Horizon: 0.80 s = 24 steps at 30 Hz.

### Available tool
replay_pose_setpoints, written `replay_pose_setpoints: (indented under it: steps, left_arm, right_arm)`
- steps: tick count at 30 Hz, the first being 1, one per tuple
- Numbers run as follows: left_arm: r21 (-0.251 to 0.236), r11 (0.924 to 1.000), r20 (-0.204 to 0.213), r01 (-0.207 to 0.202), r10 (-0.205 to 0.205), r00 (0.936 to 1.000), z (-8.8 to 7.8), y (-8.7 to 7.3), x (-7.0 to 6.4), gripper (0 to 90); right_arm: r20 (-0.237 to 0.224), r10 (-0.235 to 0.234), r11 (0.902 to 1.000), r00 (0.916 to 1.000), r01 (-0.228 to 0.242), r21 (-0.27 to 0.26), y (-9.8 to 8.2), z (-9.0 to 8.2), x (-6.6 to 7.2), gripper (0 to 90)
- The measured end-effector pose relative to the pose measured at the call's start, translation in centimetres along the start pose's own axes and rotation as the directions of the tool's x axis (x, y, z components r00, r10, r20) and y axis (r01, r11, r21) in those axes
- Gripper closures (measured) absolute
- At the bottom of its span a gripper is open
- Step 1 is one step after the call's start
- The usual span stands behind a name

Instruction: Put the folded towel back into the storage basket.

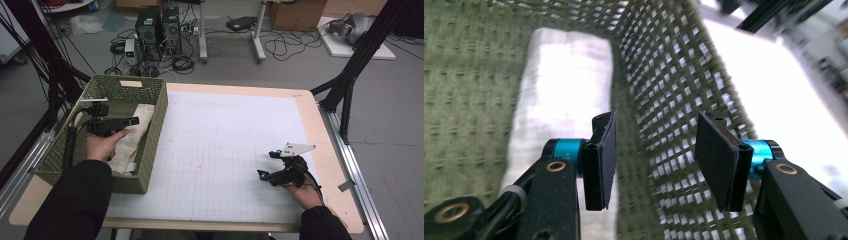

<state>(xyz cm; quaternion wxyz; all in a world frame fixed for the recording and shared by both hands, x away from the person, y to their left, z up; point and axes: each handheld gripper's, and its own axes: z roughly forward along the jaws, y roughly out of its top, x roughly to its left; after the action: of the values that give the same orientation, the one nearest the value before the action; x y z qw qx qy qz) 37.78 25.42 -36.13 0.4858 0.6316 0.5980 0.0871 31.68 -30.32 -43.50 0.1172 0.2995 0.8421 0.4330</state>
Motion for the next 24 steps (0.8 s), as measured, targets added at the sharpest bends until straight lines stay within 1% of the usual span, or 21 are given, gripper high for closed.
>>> replay_pose_setpoints:
  steps: [2,4,6,8,10,12,13,14,16,18,21,23,24]
  left_arm:
    - [-0.019,0.9998,0.034,0.001,-0.001,0.9994,0.0,-0.1,-0.3,51.0]
    - [-0.033,0.9994,0.069,-0.006,0.008,0.9976,0.1,-0.2,-0.7,51.1]
    - [-0.057,0.9984,0.109,0.002,0.004,0.994,0.1,-0.2,-0.9,51.1]
    - [-0.073,0.9973,0.135,0.011,-0.001,0.9909,0.1,-0.2,-1.1,51.1]
    - [-0.087,0.9958,0.169,0.029,-0.014,0.9855,0.2,-0.2,-1.3,51.3]
    - [-0.094,0.9951,0.176,0.028,-0.011,0.9843,0.2,-0.2,-1.4,50.9]
    - [-0.099,0.9944,0.189,0.036,-0.017,0.9818,0.2,-0.2,-1.4,50.8]
    - [-0.101,0.994,0.194,0.042,-0.022,0.9807,0.3,-0.2,-1.4,50.7]
    - [-0.102,0.9939,0.195,0.041,-0.021,0.9806,0.2,-0.2,-1.4,50.3]
    - [-0.109,0.9927,0.211,0.053,-0.029,0.9771,0.3,-0.2,-1.5,50.1]
    - [-0.113,0.9919,0.228,0.057,-0.03,0.9732,0.3,-0.2,-1.6,49.7]
    - [-0.113,0.9924,0.222,0.05,-0.023,0.9747,0.3,-0.2,-1.6,49.6]
    - [-0.111,0.9925,0.226,0.051,-0.025,0.9739,0.3,-0.2,-1.6,49.2]
  right_arm:
    - [-0.001,-0.005,1.0,1.0,0.005,-0.004,0.1,0.0,0.0,11.9]
    - [0.0,-0.006,1.0,1.0,0.006,-0.007,0.1,0.0,0.0,11.9]
    - [-0.001,-0.004,1.0,1.0,0.004,-0.006,0.1,0.0,0.0,11.9]
    - [-0.002,-0.004,1.0,1.0,0.004,-0.008,0.1,0.0,0.0,11.9]
    - [-0.001,-0.005,1.0,1.0,0.005,-0.007,0.2,0.0,0.0,11.9]
    - [-0.003,-0.005,1.0,1.0,0.005,-0.009,0.2,0.0,0.0,11.9]
    - [-0.003,-0.005,0.9999,1.0,0.005,-0.01,0.2,0.0,0.0,11.9]
    - [-0.001,-0.004,1.0,1.0,0.004,-0.007,0.2,0.0,0.0,11.9]
    - [-0.001,-0.005,1.0,1.0,0.005,-0.008,0.2,0.1,0.0,11.9]
    - [-0.001,-0.009,0.9999,1.0,0.009,-0.009,0.3,0.1,0.0,11.9]
    - [-0.005,-0.007,1.0,1.0,0.007,-0.007,0.3,0.1,0.0,11.9]
    - [-0.005,-0.012,0.9999,0.9999,0.012,-0.008,0.3,0.2,0.0,11.9]
    - [-0.005,-0.012,0.9999,0.9999,0.012,-0.008,0.3,0.2,0.0,11.9]
